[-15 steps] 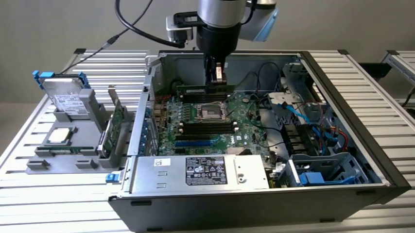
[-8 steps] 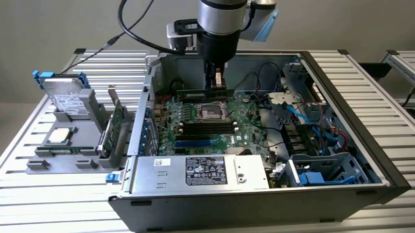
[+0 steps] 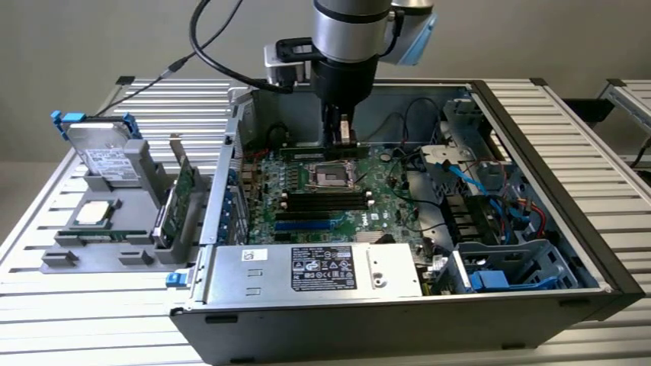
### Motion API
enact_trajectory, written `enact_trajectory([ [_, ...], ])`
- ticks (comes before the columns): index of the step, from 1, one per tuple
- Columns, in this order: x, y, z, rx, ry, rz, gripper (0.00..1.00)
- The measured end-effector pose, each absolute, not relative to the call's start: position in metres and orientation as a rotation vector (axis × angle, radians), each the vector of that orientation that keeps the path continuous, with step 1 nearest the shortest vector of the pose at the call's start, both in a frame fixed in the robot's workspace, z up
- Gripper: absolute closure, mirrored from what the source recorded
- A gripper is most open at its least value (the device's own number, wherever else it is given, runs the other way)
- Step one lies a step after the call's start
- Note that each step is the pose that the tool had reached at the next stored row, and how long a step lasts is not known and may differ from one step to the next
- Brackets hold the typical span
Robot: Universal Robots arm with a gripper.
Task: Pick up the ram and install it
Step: 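Insert the ram into the slot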
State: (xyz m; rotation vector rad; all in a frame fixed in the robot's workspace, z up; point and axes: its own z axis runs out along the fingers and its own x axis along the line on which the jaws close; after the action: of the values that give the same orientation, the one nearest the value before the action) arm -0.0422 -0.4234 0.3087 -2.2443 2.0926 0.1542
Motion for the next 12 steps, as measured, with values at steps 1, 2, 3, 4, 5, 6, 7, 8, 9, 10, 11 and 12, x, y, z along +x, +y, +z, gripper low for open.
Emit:
enact_trajectory([
  [1, -0.041, -0.424, 0.308, -2.246, 2.095, 0.151, 0.85],
  [2, -0.04, -0.424, 0.307, -2.248, 2.096, 0.147, 0.85],
  [3, -0.039, -0.424, 0.307, -2.25, 2.098, 0.144, 0.85],
  [4, -0.038, -0.424, 0.305, -2.251, 2.099, 0.142, 0.85],
  [5, -0.037, -0.424, 0.304, -2.252, 2.1, 0.14, 0.85],
  [6, -0.036, -0.424, 0.303, -2.254, 2.102, 0.137, 0.85],
  [7, -0.036, -0.424, 0.302, -2.255, 2.103, 0.135, 0.85],
  [8, -0.036, -0.424, 0.301, -2.256, 2.104, 0.133, 0.85],
  [9, -0.035, -0.424, 0.3, -2.256, 2.106, 0.131, 0.85],
  [10, -0.035, -0.424, 0.298, -2.256, 2.108, 0.129, 0.85],
  [11, -0.035, -0.424, 0.297, -2.255, 2.11, 0.128, 0.85],
  [12, -0.035, -0.424, 0.295, -2.252, 2.114, 0.127, 0.85],
])
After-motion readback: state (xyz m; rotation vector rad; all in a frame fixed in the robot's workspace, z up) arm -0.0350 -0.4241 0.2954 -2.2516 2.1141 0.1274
